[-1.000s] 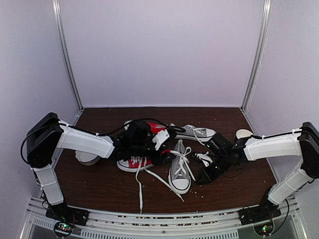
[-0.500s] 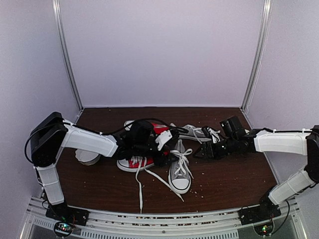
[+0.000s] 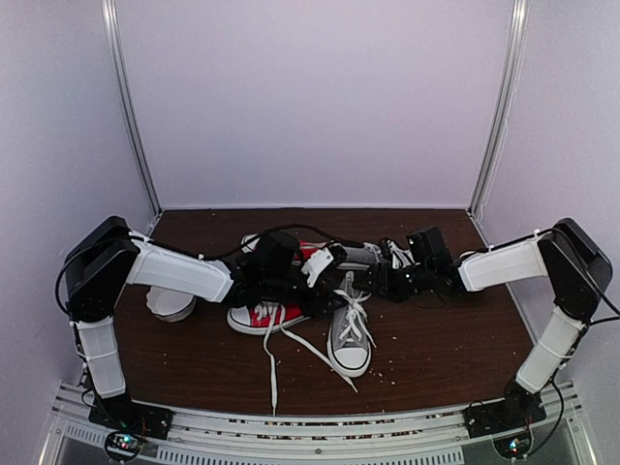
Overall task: Tie the shoes
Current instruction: Adjust the loops with the shoelace at the center of the board.
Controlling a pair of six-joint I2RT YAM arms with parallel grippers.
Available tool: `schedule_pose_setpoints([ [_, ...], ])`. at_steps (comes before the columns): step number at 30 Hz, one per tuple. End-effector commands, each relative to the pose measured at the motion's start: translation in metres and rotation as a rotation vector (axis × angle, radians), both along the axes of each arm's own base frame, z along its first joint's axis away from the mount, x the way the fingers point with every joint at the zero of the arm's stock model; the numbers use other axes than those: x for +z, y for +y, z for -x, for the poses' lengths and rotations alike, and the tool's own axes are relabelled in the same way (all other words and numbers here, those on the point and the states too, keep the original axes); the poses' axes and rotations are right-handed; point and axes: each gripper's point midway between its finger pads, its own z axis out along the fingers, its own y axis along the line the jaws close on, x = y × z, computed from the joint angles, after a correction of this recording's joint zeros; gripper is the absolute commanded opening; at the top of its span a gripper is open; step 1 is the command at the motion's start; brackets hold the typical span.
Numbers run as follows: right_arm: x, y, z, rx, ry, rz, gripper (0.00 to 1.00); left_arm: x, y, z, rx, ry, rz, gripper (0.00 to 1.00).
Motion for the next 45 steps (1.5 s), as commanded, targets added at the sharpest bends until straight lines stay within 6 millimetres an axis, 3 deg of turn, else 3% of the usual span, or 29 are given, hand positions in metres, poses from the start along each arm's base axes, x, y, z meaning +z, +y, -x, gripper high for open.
schedule_pose_setpoints([
  [1,0.0,-0.007,-0.012,-0.05,-0.033,0.041,0.66,0.012,0.0,-0.018,0.056,-0.004,0.052,0.56],
  [6,-0.002,0.004,-0.014,-0.026,-0.01,-0.016,0.65,0.011,-0.003,-0.015,0.029,0.003,0.063,0.46],
  [9,-0.004,0.007,-0.015,-0.022,0.005,-0.04,0.58,0.013,-0.005,-0.014,0.019,0.004,0.072,0.43],
  [14,-0.004,0.008,-0.011,-0.016,0.012,-0.049,0.29,0.01,-0.004,-0.014,0.021,0.005,0.066,0.25],
  [17,-0.003,0.002,-0.009,-0.026,0.006,-0.043,0.09,0.009,0.0,-0.016,0.041,0.008,0.061,0.02],
  [19,-0.003,-0.003,-0.006,-0.032,0.004,-0.033,0.0,0.004,0.005,-0.022,0.085,0.012,0.044,0.0],
  [27,-0.011,-0.015,0.009,-0.025,0.009,0.016,0.0,-0.018,0.031,-0.041,0.213,0.079,-0.068,0.0],
  [45,-0.035,-0.03,0.031,-0.01,0.041,0.068,0.0,-0.034,0.031,-0.045,0.224,0.123,-0.146,0.0],
])
